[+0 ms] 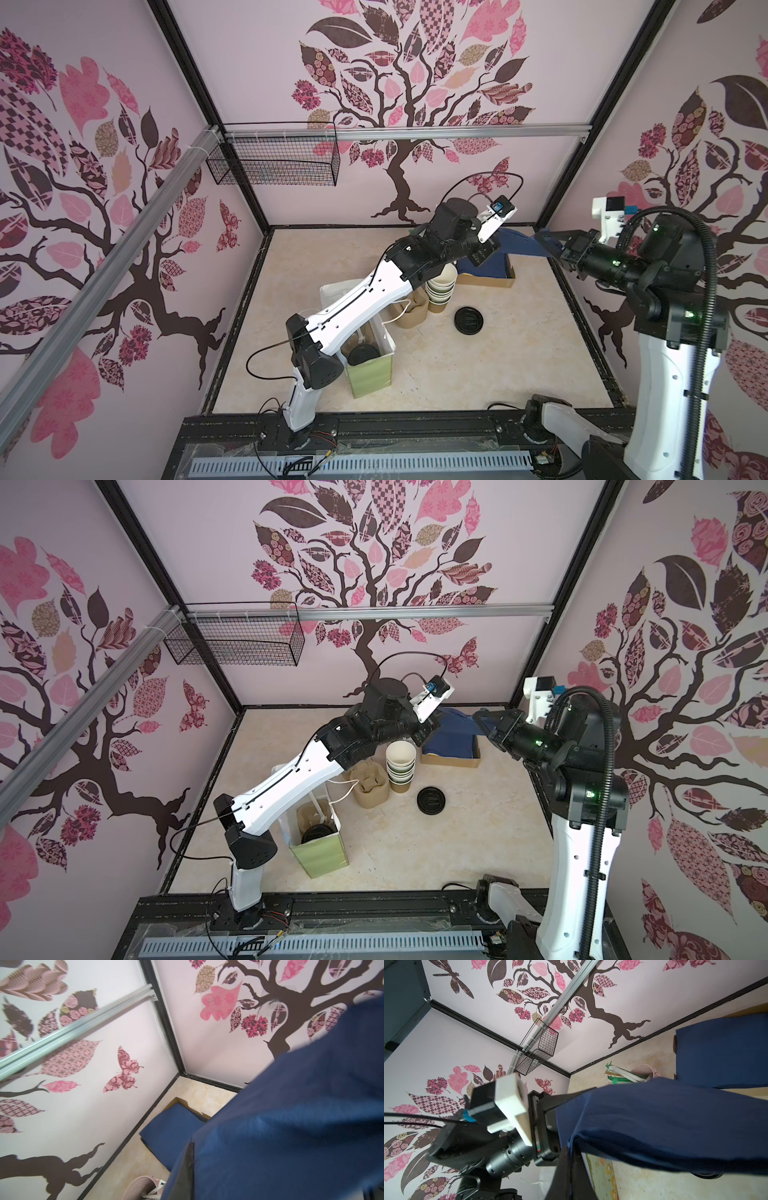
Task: Pack a coffee takeout order
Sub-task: Pick up the tissues from the napkin box.
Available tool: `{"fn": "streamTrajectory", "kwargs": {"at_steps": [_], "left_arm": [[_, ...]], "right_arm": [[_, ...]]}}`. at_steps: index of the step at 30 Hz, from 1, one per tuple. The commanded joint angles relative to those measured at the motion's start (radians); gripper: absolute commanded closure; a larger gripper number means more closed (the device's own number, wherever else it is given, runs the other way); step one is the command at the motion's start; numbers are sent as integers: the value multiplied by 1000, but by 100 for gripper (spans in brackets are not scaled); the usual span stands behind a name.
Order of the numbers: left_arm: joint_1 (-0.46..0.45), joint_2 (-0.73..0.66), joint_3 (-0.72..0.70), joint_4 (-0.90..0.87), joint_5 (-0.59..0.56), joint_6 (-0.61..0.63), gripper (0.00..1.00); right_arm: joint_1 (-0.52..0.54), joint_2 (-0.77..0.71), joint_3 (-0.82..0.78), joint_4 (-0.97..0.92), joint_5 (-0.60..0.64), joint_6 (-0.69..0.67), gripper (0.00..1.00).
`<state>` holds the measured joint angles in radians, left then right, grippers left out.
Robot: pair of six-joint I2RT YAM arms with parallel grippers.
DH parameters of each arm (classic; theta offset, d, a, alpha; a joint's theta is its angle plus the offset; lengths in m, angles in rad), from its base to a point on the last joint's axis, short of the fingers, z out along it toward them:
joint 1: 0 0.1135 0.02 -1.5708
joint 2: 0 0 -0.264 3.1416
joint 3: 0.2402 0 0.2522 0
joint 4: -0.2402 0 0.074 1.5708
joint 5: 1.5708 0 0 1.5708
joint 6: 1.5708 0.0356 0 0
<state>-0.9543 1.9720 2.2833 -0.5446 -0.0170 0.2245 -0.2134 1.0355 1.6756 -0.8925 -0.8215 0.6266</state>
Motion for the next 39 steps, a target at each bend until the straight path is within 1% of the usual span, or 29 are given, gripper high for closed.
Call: {"fn": "streamTrajectory", "kwargs": {"at_steps": [1, 3, 4, 5, 6, 7, 8, 10, 12, 13, 14, 15, 17, 19, 21, 23, 24, 25, 27, 29, 32, 34, 35, 37, 39], "left_arm": [[8, -70, -7, 88, -86, 19, 100], [8, -90, -15, 98, -79, 45, 100], [7, -101, -21, 102, -85, 58, 100], [8, -111, -32, 110, -97, 71, 100], [9, -127, -53, 129, -111, 97, 100], [8, -142, -78, 153, -124, 128, 100], [9, -154, -96, 171, -135, 152, 100], [12, -180, -107, 175, -141, 193, 100], [28, -215, -150, 194, -114, 206, 100], [37, -241, -190, 213, -78, 210, 100], [46, -264, -220, 230, -44, 208, 100], [55, -290, -248, 242, 0, 195, 100], [86, -339, -283, 254, 123, 128, 100], [120, -381, -311, 254, 264, 58, 100], [133, -410, -318, 229, 360, 33, 100], [134, -433, -324, 198, 431, 42, 100], [135, -440, -324, 192, 449, 40, 100], [137, -448, -323, 186, 470, 33, 100], [139, -454, -311, 183, 506, 17, 100], [139, -450, -288, 188, 556, -20, 100], [140, -446, -274, 211, 619, -79, 100], [139, -447, -284, 240, 650, -126, 100], [140, -448, -295, 264, 667, -151, 100], [140, -449, -333, 346, 705, -235, 100], [139, -441, -379, 418, 741, -316, 100]], "right_arm": [[8, -43, -56, 47, -30, 45, 96], [8, -47, -52, 38, -32, 31, 66], [7, -46, -36, 16, -24, 5, 54], [8, -44, -18, -14, -10, -30, 44], [8, -40, 6, -59, 16, -76, 37], [8, -40, 22, -95, 52, -122, 34], [6, -43, 33, -119, 91, -155, 32], [8, -57, 73, -157, 214, -220, 30], [9, -86, 79, -149, 325, -258, 27], [13, -100, 61, -114, 345, -266, 27], [22, -105, 41, -76, 339, -270, 27], [30, -107, 14, -18, 305, -269, 27], [38, -111, -52, 127, 186, -250, 29], [47, -140, -160, 383, 28, -196, 30], [49, -173, -295, 667, -58, -72, 30], [50, -178, -384, 918, -142, 48, 27], [56, -177, -410, 1004, -179, 82, 24], [80, -173, -419, 1042, -206, 67, 23], [141, -181, -425, 1008, -208, -55, 17], [192, -203, -454, 1021, -171, -174, 11], [197, -201, -446, 1020, -157, -281, 7], [202, -185, -427, 1015, -178, -328, 4], [216, -174, -410, 997, -181, -362, 4], [269, -156, -360, 894, -170, -498, 2], [285, -137, -313, 826, -187, -579, 1]]}}
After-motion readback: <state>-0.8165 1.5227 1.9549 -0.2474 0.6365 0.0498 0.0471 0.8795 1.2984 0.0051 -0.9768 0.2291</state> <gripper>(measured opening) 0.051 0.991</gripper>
